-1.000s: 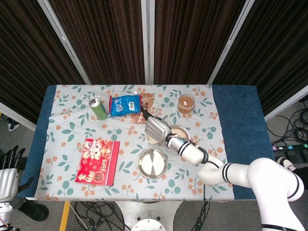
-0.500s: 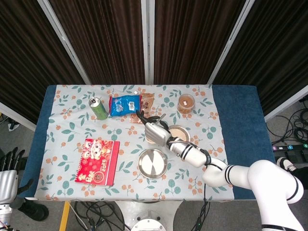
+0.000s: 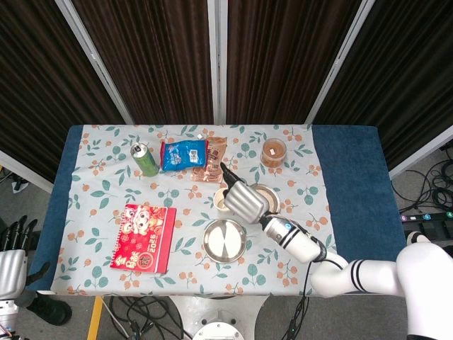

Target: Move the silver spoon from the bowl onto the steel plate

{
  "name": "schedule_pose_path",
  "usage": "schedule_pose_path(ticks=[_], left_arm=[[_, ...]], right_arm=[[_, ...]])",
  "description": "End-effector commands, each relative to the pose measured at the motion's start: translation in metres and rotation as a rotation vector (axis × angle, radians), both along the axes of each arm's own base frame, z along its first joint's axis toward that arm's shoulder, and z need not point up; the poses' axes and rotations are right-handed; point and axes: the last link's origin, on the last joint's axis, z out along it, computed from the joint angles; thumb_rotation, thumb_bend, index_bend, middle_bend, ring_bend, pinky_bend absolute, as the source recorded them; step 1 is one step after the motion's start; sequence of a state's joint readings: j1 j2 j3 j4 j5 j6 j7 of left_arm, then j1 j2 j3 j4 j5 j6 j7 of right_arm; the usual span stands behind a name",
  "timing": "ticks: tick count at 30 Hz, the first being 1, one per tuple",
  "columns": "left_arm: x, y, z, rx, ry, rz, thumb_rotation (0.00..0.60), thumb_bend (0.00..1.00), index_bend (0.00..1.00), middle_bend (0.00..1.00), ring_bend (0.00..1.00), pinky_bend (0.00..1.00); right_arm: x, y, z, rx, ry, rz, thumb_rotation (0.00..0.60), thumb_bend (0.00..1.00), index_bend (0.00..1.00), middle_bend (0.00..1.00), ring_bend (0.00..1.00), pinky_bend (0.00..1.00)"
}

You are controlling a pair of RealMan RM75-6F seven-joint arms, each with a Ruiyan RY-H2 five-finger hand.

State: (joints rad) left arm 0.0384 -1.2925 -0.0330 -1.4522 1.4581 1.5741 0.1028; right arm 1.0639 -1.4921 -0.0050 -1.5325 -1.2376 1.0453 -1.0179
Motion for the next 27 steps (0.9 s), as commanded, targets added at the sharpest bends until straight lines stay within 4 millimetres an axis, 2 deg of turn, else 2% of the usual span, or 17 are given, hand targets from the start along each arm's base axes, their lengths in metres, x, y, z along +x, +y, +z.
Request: schedule_pose_path(ticks=[1,4,9,18,24,27], left_arm=[[0.002,0.0,0.0,-0.001,0.002,-0.004,0.6,0.24,0.13,0.1,0.05,0.11],[0.004,0.0,0.001,0.001,0.004,-0.01,0.6,0.24,0.13,0.1,0.05,0.11],[0.005,-0.002,0.002,0.002,0.007,-0.01,0.6,0.24,0.13,0.1,0.05,0.11],[0.004,-0.004,0.002,0.003,0.004,-0.003,0.6,0.24,0.13,0.1,0.05,0.11],[0.002,-0.005,0.001,0.002,0.0,-0.001,0.6,0.24,0.13,0.1,0.05,0.11],[0.001,-0.005,0.001,0.004,-0.002,0.001,0.6,0.24,0.13,0.1,0.05,0.11]], right_arm=[[-0.017,0.027,0.007,0.109,-0.129,-0.099,0.6,0.35,0.62,0.58,0.19,0.0],[-0.025,0.042,-0.001,0.175,-0.156,-0.114,0.6,0.35,0.62,0.58,0.19,0.0],[-0.035,0.054,-0.022,0.23,-0.161,-0.125,0.6,0.34,0.59,0.56,0.17,0.0],[-0.036,0.059,-0.056,0.25,-0.145,-0.097,0.6,0.33,0.47,0.48,0.09,0.0],[-0.033,0.06,-0.068,0.262,-0.122,-0.079,0.6,0.32,0.37,0.41,0.04,0.0],[-0.031,0.061,-0.07,0.262,-0.114,-0.065,0.6,0.31,0.29,0.35,0.01,0.0]])
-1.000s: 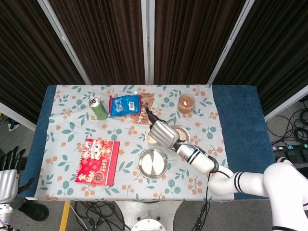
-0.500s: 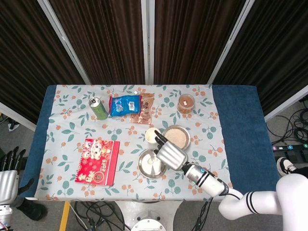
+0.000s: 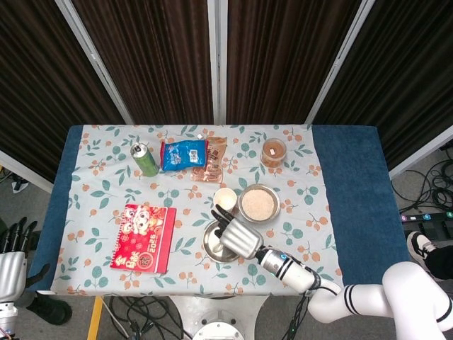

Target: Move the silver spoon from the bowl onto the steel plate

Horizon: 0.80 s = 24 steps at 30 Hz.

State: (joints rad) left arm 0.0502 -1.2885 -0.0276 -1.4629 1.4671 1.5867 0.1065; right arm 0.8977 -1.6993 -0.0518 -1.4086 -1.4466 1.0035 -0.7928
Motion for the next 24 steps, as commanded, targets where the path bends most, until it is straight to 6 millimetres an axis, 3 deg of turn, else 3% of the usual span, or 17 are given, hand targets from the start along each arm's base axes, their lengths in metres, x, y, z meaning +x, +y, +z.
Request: schedule_pose_path(ticks=[1,5,9,13,16,19,24], left_arm=[[-0.001,-0.001,0.001,0.004,0.0,0.002,0.6,0.24,0.13,0.1,0.05,0.11],[-0.003,-0.003,0.002,0.006,-0.001,0.009,0.6,0.24,0.13,0.1,0.05,0.11],[-0.005,-0.002,0.002,0.003,-0.005,0.009,0.6,0.24,0.13,0.1,0.05,0.11],[-0.004,0.002,0.0,-0.002,-0.009,-0.002,0.6,0.24,0.13,0.1,0.05,0.11],[-0.002,0.007,-0.002,-0.008,-0.01,-0.015,0.6,0.24,0.13,0.1,0.05,0.11],[0.003,0.015,-0.003,-0.015,-0.011,-0.036,0.6,0.24,0.13,0.1,0.05,0.11],[0.012,0.025,-0.006,-0.024,-0.013,-0.066,0.6,0.24,0.13,0.1,0.05,0.11]], right_arm=[[0.004,0.001,0.002,-0.006,-0.01,0.015,0.6,0.3,0.25,0.32,0.0,0.0],[0.009,-0.003,0.029,-0.065,-0.088,0.025,0.6,0.3,0.18,0.27,0.0,0.0],[-0.01,-0.007,0.076,-0.16,-0.14,-0.047,0.6,0.3,0.18,0.27,0.0,0.0],[-0.062,-0.002,0.133,-0.277,-0.18,-0.263,0.6,0.31,0.14,0.24,0.0,0.0],[-0.105,0.009,0.171,-0.354,-0.224,-0.452,0.6,0.31,0.06,0.17,0.0,0.0],[-0.142,0.028,0.202,-0.413,-0.301,-0.607,0.6,0.31,0.0,0.1,0.0,0.0],[-0.185,0.066,0.235,-0.478,-0.417,-0.759,0.6,0.31,0.0,0.08,0.0,0.0]])
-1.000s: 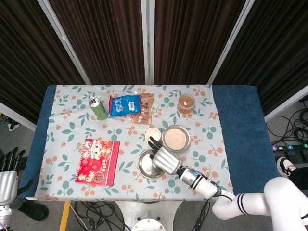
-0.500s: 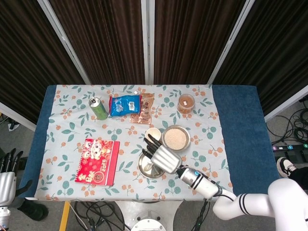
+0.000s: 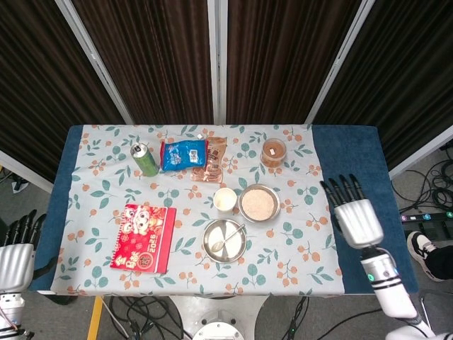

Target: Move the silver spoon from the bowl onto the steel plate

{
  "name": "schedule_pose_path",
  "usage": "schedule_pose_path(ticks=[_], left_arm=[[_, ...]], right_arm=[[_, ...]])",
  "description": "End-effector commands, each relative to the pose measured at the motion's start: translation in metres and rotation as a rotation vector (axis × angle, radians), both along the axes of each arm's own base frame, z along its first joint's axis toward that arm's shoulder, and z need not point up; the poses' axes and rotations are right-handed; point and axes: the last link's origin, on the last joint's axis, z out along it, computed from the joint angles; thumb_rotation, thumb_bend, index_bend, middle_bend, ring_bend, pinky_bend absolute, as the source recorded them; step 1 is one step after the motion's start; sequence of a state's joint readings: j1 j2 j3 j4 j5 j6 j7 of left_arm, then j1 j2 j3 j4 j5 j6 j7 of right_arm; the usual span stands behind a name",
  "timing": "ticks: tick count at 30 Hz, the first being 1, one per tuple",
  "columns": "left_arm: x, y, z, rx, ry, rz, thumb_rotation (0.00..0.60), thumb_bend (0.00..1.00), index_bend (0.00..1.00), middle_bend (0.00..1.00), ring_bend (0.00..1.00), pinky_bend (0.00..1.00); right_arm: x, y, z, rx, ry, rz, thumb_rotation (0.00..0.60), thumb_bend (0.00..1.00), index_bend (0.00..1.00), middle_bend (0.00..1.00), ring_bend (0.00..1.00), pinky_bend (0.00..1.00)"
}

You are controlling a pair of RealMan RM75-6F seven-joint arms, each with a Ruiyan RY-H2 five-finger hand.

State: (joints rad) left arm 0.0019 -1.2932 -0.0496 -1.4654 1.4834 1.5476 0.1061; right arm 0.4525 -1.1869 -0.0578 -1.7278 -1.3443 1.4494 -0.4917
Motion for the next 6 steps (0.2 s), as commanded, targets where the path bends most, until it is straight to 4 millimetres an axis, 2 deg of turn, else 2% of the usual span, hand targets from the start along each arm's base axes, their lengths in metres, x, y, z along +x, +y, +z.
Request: schedule_pose_path(ticks=[1,6], left_arm=[[0.006,0.005,-0.002,-0.006,-0.002,-0.017,0.6,0.24,0.13,0.1,0.05,0.11],[0.013,0.011,-0.006,-0.016,-0.002,-0.031,0.6,0.24,0.13,0.1,0.05,0.11]], right_arm=[[-0.048,0.045,0.04,-0.091,-0.121,-0.169,0.6,0.31,0.0,0.08,0.0,0.0],[-0.059,0.065,0.05,-0.1,-0.188,-0.161,0.6,0.31,0.0,0.09,0.0,0.0]])
